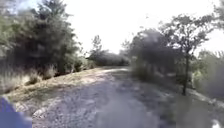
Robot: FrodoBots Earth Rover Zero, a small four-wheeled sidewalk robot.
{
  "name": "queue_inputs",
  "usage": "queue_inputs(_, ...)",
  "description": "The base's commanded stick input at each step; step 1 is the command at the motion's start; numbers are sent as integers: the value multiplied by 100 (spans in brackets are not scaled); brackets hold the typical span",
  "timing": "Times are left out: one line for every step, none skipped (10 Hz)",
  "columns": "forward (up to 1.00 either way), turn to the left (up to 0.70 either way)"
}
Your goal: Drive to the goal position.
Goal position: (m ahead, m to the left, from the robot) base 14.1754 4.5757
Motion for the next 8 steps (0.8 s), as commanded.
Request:
queue_inputs(100, 0)
queue_inputs(100, 0)
queue_inputs(100, 27)
queue_inputs(100, 27)
queue_inputs(100, 27)
queue_inputs(100, 27)
queue_inputs(100, 27)
queue_inputs(100, 27)
